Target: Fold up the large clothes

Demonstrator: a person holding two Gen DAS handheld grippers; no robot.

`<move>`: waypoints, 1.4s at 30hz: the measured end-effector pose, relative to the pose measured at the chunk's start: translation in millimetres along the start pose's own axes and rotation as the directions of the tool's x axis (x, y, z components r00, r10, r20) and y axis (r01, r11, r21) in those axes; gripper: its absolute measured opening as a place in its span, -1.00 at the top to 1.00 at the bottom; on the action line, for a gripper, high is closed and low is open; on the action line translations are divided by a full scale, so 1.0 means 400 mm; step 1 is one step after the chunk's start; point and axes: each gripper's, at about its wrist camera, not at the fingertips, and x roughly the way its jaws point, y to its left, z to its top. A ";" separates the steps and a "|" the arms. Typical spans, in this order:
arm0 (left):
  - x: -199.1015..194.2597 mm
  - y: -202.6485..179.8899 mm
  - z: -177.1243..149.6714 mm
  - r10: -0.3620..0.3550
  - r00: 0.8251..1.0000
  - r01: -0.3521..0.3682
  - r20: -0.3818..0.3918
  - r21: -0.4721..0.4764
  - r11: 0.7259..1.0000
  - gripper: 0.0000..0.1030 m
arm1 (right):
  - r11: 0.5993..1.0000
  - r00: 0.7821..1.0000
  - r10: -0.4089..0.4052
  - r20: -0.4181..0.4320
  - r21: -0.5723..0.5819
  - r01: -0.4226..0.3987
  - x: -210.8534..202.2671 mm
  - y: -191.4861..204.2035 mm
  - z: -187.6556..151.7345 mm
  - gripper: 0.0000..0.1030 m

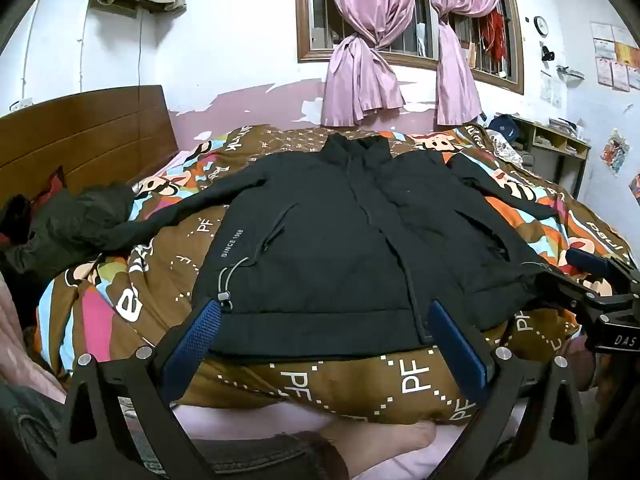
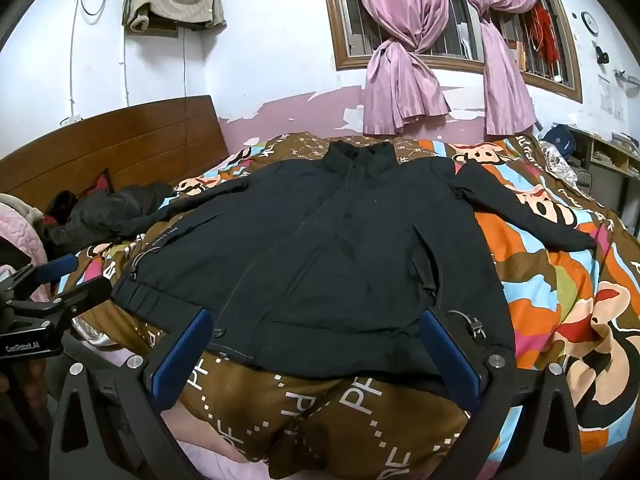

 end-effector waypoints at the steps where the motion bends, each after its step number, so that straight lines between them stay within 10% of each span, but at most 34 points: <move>1: 0.000 0.000 0.000 0.001 1.000 -0.001 0.001 0.001 1.000 -0.96 | 1.000 1.000 -0.001 -0.001 0.000 0.001 0.000 0.000 0.000 -1.00; 42: 0.000 0.000 0.001 0.002 1.000 -0.002 0.001 -0.001 1.000 -0.96 | 1.000 1.000 -0.002 -0.005 0.003 0.002 0.004 -0.005 -0.006 -1.00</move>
